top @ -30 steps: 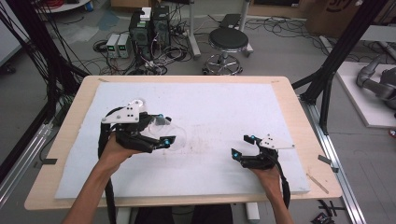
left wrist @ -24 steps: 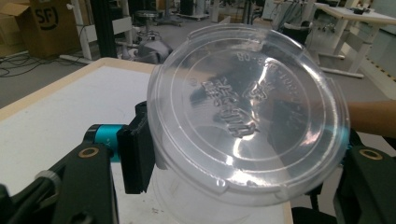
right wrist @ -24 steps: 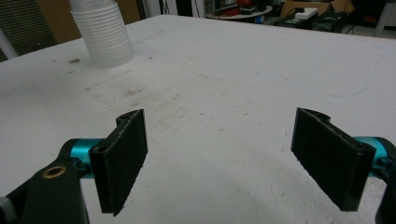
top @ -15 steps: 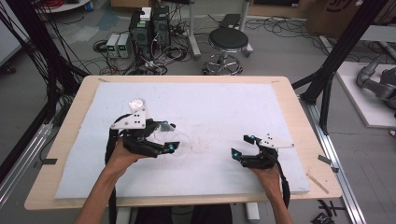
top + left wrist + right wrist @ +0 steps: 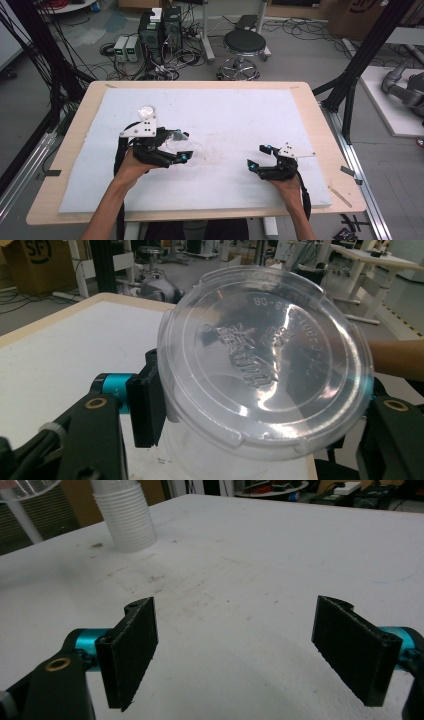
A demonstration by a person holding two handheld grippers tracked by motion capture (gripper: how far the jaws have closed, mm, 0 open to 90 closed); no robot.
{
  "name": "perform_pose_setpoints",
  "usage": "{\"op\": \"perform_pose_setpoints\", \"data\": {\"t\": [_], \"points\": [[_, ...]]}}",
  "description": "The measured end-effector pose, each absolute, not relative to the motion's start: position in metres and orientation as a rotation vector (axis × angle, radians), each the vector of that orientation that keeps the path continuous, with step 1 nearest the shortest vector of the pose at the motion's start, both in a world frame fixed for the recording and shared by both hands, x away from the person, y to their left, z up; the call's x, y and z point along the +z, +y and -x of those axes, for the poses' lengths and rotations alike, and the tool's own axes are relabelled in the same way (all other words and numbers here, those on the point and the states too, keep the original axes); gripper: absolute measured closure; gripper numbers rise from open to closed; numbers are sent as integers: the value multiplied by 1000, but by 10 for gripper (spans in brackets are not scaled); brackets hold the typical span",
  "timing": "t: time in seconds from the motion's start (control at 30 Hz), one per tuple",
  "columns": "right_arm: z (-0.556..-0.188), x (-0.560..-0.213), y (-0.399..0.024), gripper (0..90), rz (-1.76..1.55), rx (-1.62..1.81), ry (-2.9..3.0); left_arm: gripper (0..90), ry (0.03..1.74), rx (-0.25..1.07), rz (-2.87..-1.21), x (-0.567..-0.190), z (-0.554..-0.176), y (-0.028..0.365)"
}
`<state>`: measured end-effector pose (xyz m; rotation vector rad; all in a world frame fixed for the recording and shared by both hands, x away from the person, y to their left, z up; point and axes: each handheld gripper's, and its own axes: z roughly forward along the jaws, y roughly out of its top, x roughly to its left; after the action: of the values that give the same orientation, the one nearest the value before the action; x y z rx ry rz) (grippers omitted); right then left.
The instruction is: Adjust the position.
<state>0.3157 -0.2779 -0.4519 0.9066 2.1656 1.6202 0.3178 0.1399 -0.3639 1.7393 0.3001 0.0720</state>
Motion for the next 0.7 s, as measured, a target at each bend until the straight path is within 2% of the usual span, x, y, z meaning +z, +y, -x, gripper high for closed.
{"op": "perform_pose_setpoints", "data": {"t": [0.43, 0.7], "points": [[-313, -398, -253, 184, -571, 1759, 2360, 360, 218, -30, -1710, -367, -324, 135], [-314, -377, -230, 184, -390, 1820, 2474, 360, 173, -72, -1694, -365, -323, 129]]}}
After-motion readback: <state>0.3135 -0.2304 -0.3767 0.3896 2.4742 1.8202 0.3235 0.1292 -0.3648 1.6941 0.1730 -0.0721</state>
